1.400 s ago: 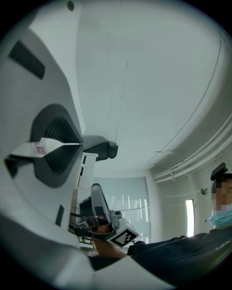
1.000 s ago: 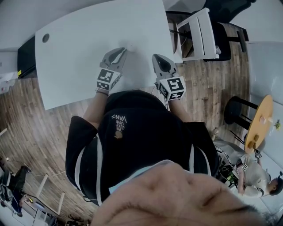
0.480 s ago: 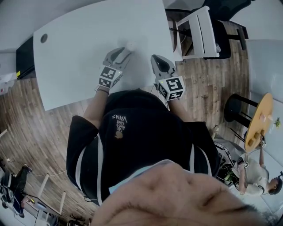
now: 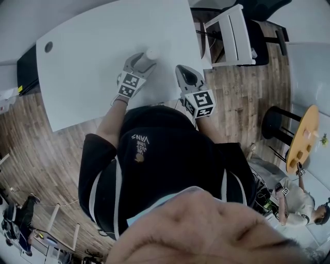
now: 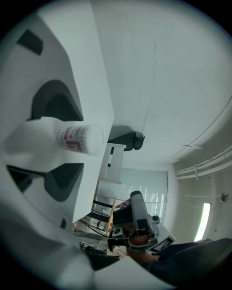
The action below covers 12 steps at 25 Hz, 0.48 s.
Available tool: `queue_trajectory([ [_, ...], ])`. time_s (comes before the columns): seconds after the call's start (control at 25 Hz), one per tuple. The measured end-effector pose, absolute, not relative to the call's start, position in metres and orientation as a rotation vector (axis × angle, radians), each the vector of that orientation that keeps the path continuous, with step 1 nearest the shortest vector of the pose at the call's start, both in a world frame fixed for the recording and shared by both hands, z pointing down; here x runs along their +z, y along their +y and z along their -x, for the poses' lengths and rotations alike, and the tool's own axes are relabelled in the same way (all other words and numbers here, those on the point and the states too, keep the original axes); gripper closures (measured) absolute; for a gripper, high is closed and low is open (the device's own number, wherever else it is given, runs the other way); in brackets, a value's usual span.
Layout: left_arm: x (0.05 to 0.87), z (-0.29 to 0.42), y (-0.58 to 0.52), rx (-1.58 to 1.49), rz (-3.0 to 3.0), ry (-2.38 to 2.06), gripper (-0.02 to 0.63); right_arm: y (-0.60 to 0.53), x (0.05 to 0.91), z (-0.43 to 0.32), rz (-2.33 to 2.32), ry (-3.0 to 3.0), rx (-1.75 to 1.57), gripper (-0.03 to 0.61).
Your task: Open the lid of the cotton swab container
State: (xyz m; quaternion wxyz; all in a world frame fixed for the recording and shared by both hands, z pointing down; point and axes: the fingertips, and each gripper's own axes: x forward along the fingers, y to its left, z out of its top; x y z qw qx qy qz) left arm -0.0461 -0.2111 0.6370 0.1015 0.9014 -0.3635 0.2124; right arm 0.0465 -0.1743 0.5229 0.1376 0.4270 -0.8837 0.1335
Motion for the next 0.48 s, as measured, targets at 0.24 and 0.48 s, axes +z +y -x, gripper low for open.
queue_trajectory([
  [0.24,0.648,0.040,-0.217,0.653,-2.626,-1.059,0.345,-0.175,0.527,-0.048,-1.240,-2.540,0.400,0.566],
  [0.48,0.655,0.035,-0.227,0.732,-2.601,-1.072,0.345,-0.178,0.526,-0.048,-1.242,-2.541,0.403,0.566],
])
